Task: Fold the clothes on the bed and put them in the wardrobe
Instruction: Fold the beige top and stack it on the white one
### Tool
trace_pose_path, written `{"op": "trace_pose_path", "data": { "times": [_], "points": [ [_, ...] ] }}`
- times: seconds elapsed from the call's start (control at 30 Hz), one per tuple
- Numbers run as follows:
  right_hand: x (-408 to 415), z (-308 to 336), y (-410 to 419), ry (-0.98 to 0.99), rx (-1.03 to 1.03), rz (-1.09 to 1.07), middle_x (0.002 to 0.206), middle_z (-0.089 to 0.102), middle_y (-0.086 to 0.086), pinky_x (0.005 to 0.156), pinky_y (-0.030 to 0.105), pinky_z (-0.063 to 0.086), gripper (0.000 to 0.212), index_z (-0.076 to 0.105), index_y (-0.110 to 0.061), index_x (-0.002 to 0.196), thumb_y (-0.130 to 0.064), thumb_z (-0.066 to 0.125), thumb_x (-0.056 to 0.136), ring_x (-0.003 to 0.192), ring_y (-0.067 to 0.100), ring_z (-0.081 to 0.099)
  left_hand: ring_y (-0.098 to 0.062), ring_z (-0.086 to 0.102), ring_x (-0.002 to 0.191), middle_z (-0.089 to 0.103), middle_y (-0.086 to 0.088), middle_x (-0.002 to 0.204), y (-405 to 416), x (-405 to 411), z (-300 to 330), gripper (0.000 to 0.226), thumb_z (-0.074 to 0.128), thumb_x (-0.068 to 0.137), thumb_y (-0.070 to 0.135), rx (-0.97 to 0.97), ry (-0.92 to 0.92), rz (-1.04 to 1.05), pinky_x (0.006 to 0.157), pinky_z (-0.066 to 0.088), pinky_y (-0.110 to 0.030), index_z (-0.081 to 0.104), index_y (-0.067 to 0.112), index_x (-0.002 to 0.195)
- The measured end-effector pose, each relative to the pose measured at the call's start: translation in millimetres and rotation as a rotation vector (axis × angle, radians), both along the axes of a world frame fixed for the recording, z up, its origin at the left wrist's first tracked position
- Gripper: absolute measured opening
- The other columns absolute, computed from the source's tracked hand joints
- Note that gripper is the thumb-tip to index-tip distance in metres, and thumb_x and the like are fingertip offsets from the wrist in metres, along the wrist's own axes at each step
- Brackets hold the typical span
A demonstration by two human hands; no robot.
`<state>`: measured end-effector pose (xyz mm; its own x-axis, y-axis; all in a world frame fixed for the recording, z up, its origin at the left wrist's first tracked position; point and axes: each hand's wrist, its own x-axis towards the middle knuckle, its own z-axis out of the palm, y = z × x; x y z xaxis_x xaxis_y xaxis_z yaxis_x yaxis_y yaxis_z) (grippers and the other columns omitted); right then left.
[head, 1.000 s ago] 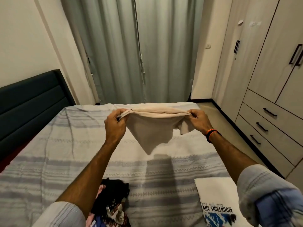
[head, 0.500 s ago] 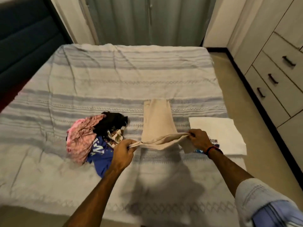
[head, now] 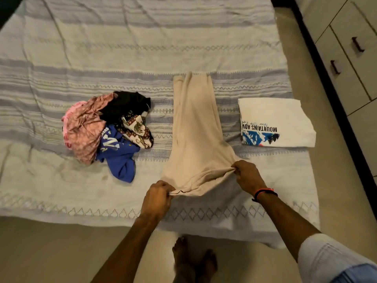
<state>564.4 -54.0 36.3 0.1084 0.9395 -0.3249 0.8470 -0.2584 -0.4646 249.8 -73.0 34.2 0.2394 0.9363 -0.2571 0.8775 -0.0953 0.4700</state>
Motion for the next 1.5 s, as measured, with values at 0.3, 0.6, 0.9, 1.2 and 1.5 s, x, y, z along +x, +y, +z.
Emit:
{"op": "trace_pose_path", "data": {
  "times": [0.3, 0.6, 0.9, 1.2, 1.5],
  "points": [
    [-13.4, -63.2, -27.3, -0.239, -0.074, 0.06, 0.111, 0.061, 0.018, 0.079, 0.042, 0.049, 0.023, 0.062, -0.001, 0.105, 0.005, 0.049, 0.087, 0.1, 0.037, 0.057, -0.024, 0.057, 0.105, 0.061, -0.004, 0.116, -42.7, 10.7, -69.0, 0.027, 0.059, 0.091, 0.017, -0.123, 0.12, -0.038, 0.079, 0.048, -0.032, 0.072, 0.024, 0.114],
    [-55.3, -76.9, -53.8, -0.066, -0.184, -0.383, 0.12, 0.057, 0.017, 0.086, 0.042, 0.052, 0.028, 0.055, -0.004, 0.114, -0.013, 0.058, 0.087, 0.104, 0.038, 0.06, -0.015, 0.062, 0.108, 0.067, 0.01, 0.121, -33.2, 8.3, -77.9, 0.032, 0.06, 0.087, 0.037, -0.301, 0.057, 0.151, 0.095, 0.049, -0.035, 0.067, 0.034, 0.118],
    [-102.6, -108.0, -52.7, 0.605, -0.212, -1.277, 0.114, 0.064, 0.012, 0.086, 0.034, 0.054, 0.076, 0.055, 0.0, 0.121, -0.031, 0.09, 0.061, 0.096, 0.029, 0.063, -0.027, 0.061, 0.105, 0.064, -0.008, 0.113, -7.8, 9.9, -103.8, 0.057, 0.08, 0.076, 0.031, -0.413, -0.156, 0.681, 0.084, 0.046, -0.031, 0.052, 0.008, 0.12],
    [-102.7, -117.6, -72.2, 0.607, -0.192, -1.201, 0.102, 0.069, 0.01, 0.061, 0.036, 0.062, 0.062, 0.064, -0.006, 0.106, -0.029, 0.091, 0.057, 0.085, 0.03, 0.069, -0.025, 0.067, 0.092, 0.072, -0.013, 0.106, -17.0, 3.3, -115.0, 0.038, 0.078, 0.081, 0.031, -0.51, -0.081, 0.612, 0.069, 0.049, -0.026, 0.071, 0.004, 0.106],
    [-104.3, -102.0, -40.7, -0.22, 0.129, -0.307, 0.152, 0.032, 0.019, 0.11, 0.049, 0.035, 0.093, 0.033, -0.005, 0.144, -0.037, 0.082, 0.072, 0.138, 0.036, 0.034, -0.027, 0.03, 0.141, 0.029, -0.01, 0.156, 15.4, 30.6, -111.7, 0.101, 0.088, 0.064, 0.035, 0.126, 0.279, -0.102, 0.113, 0.035, -0.038, 0.033, 0.012, 0.145]
  ]
}}
